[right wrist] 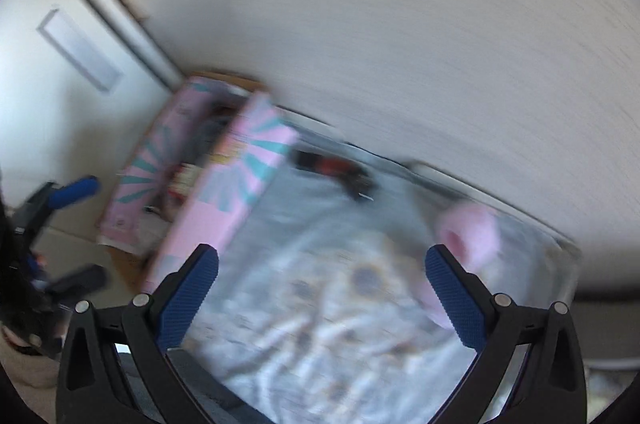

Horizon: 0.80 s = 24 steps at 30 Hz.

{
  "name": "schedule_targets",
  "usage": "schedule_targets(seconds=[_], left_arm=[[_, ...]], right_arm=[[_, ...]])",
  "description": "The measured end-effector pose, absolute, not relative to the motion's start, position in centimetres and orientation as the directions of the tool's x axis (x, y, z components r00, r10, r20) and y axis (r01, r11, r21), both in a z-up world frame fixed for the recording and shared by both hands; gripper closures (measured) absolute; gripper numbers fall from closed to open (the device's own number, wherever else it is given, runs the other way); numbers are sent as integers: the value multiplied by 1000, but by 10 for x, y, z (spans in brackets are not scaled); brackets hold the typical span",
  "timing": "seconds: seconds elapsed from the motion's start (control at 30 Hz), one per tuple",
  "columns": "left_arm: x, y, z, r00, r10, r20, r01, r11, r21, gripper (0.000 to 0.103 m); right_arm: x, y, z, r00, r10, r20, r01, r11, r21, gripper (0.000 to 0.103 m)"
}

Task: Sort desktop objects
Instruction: 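Move both tools back over the bed items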

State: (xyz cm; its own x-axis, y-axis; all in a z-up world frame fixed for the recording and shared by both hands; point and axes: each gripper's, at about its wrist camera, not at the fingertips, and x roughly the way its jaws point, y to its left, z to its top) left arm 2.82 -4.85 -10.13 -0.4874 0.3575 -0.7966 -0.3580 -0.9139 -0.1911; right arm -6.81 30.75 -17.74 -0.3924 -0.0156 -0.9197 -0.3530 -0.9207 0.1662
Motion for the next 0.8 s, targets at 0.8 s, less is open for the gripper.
schedule_targets(seconds=[0.8], left_arm=[[28,5,-150,-426,265,-865,-331,-935,-123,0]], right_arm=[[74,351,-224,-258,145,-955,-575,-817,31,0]])
